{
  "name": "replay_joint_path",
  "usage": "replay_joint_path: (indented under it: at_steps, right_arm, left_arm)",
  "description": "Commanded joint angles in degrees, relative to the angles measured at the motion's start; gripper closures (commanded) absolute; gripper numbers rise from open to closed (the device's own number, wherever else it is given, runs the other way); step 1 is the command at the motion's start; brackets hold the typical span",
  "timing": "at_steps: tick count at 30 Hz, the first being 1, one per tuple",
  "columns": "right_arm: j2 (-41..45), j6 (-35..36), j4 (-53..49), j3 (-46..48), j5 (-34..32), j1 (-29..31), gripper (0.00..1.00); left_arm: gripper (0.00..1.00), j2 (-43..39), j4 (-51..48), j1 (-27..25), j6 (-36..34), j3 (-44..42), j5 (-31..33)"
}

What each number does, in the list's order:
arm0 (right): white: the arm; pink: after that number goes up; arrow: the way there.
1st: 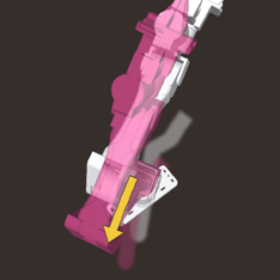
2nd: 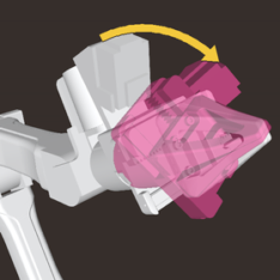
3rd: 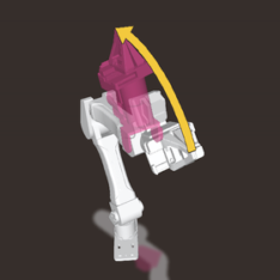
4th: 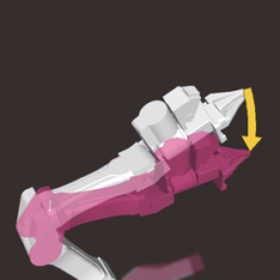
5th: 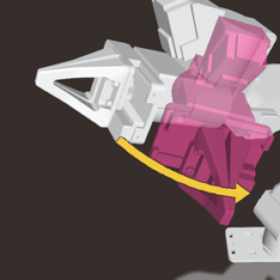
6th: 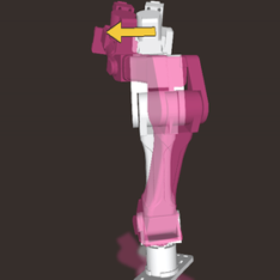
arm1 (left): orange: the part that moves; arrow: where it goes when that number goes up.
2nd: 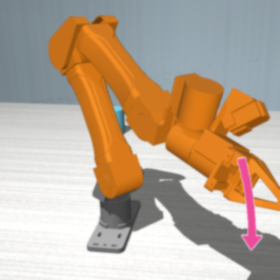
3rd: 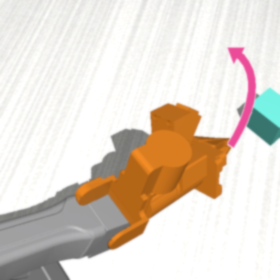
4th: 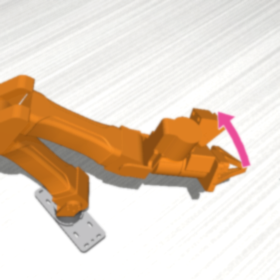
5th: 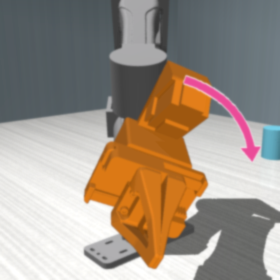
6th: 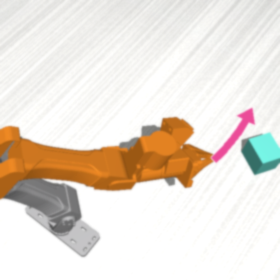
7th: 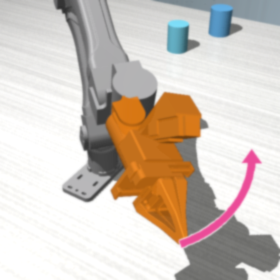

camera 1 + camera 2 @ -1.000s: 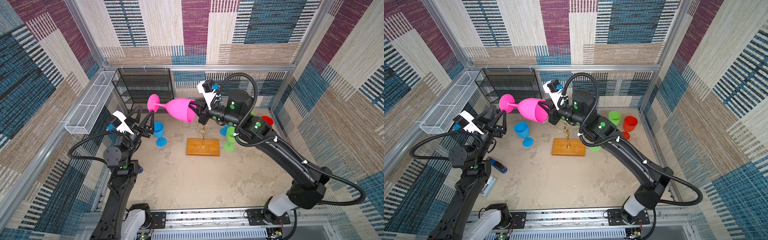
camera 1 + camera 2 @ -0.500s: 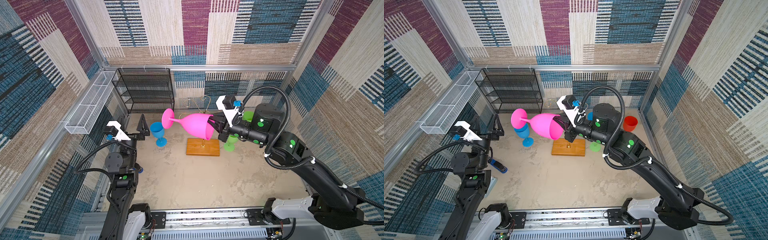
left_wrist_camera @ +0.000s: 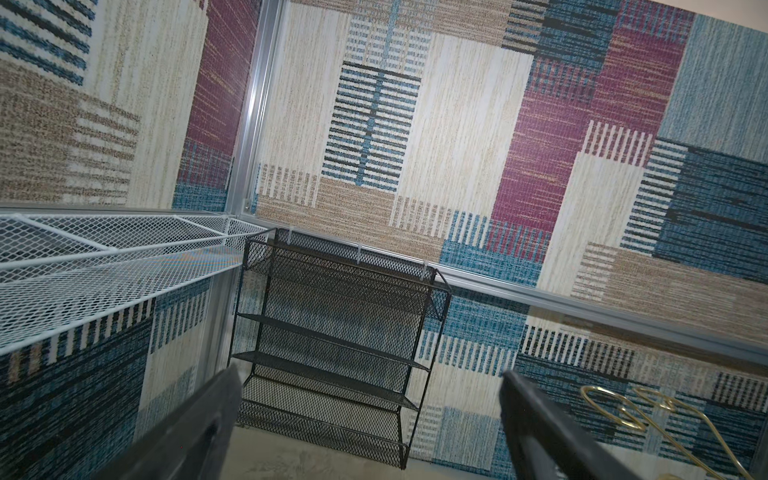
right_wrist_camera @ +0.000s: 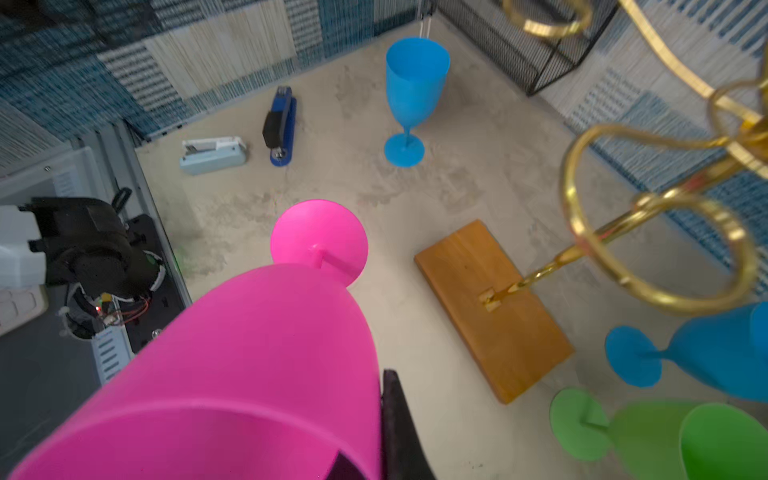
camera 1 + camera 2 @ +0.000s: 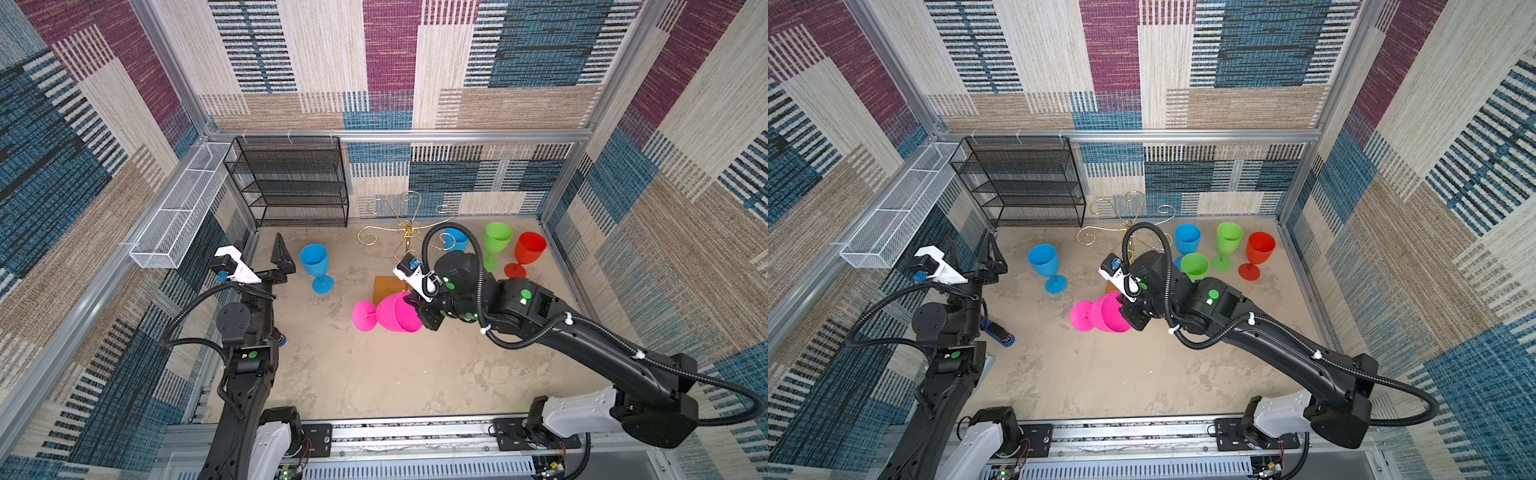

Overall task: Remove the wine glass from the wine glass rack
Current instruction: 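Lower the pink glass upright onto the table and open the right gripper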

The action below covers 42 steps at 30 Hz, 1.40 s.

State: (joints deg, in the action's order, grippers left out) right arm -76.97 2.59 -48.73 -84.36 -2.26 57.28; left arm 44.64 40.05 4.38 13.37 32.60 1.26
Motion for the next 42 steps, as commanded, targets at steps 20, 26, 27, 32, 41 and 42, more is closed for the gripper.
replay_joint_path:
  at_steps: [20,26,27,32,41,42]
  right_arm:
    - [-23.46,-7.19,-15.21,-4.0,-10.13,0.1,0.94]
    - [-21.53,-6.75,-13.1,-6.92,-7.48,0.09,0.64]
    - [-21.05,-6.64,-12.74,-7.05,-6.92,0.11,0.59]
    - [-16.67,-6.5,-10.34,-11.02,-4.56,0.04,0.38]
    - [8.02,-6.24,8.24,-2.83,-4.21,-6.64,0.01]
    - [11.91,-6.03,10.99,0.16,-5.42,-7.55,0.01]
  left_arm:
    - [0.01,-0.44,1.46,0.62,-4.82,-2.23,-1.87]
    - [0.01,-0.4,1.61,0.59,-5.1,-2.46,-2.2]
    - [0.01,-0.38,1.65,0.63,-5.15,-2.54,-2.27]
    - [0.01,-0.43,1.38,0.58,-7.18,-3.24,-2.97]
    - [0.01,-4.09,-13.21,-0.22,-7.81,-6.61,-7.28]
    - [0.01,-4.95,-14.4,-0.65,-8.3,-7.74,-6.56]
